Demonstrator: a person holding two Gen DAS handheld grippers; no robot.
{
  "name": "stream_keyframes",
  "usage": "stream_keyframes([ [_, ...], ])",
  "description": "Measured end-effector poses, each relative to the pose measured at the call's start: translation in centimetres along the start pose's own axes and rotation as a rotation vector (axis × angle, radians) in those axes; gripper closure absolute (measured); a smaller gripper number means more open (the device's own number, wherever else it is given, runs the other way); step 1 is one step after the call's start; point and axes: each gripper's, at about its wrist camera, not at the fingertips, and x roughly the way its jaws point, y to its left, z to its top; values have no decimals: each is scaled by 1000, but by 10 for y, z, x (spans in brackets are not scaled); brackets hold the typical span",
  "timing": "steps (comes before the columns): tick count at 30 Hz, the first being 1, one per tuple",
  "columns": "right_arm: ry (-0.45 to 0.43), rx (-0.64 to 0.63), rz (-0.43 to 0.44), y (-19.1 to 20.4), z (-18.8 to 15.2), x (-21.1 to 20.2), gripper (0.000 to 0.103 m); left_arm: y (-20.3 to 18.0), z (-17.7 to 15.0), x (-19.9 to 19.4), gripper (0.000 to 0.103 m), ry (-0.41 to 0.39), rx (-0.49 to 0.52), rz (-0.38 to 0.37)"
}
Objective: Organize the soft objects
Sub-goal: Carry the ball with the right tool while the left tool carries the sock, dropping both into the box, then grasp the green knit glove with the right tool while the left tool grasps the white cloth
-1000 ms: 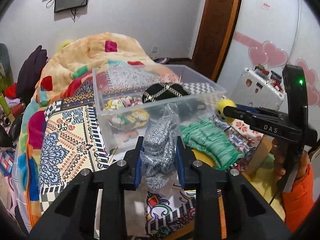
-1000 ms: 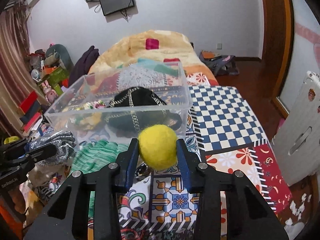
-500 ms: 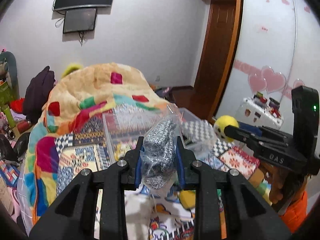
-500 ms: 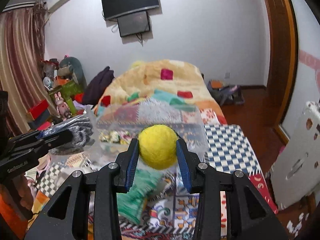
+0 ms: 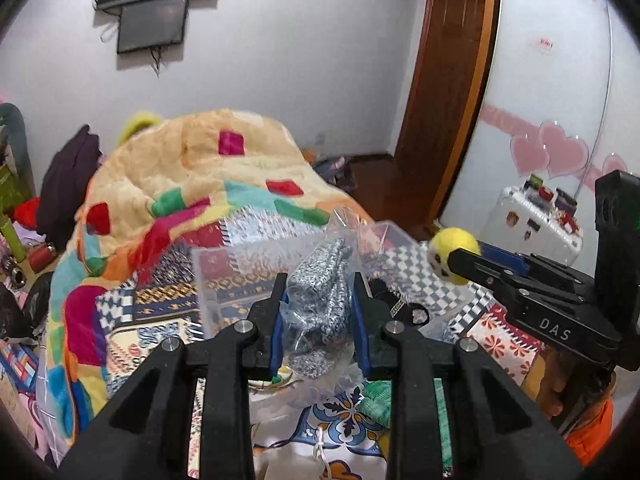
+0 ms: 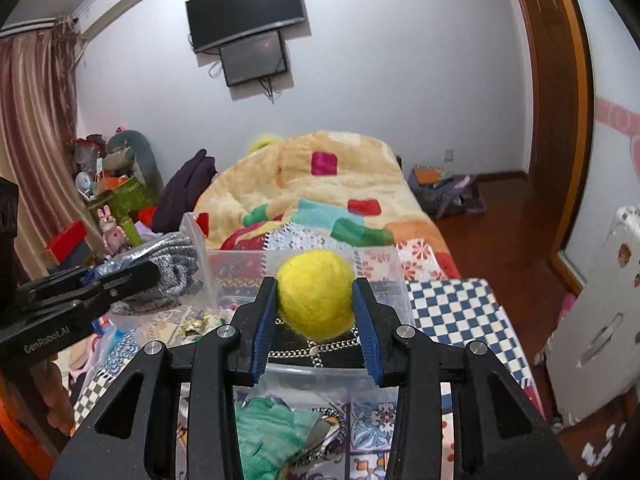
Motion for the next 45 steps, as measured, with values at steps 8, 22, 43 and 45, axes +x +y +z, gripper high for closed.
stream_keyframes([
  [8,108,38,-36,-16,-12,37,68,-11,-8,45,75,130,82,31],
  [22,166,15,-76,-21,-18,45,66,-10,-12,63,75,207,63,24],
  [43,13,-84,-32,19,-14,-22,20,-4,-26,-38,3,-19,14,82],
  [45,18,-80,-13,21,-18,-25,20,-1,-32,-43,3,-21,6,90],
])
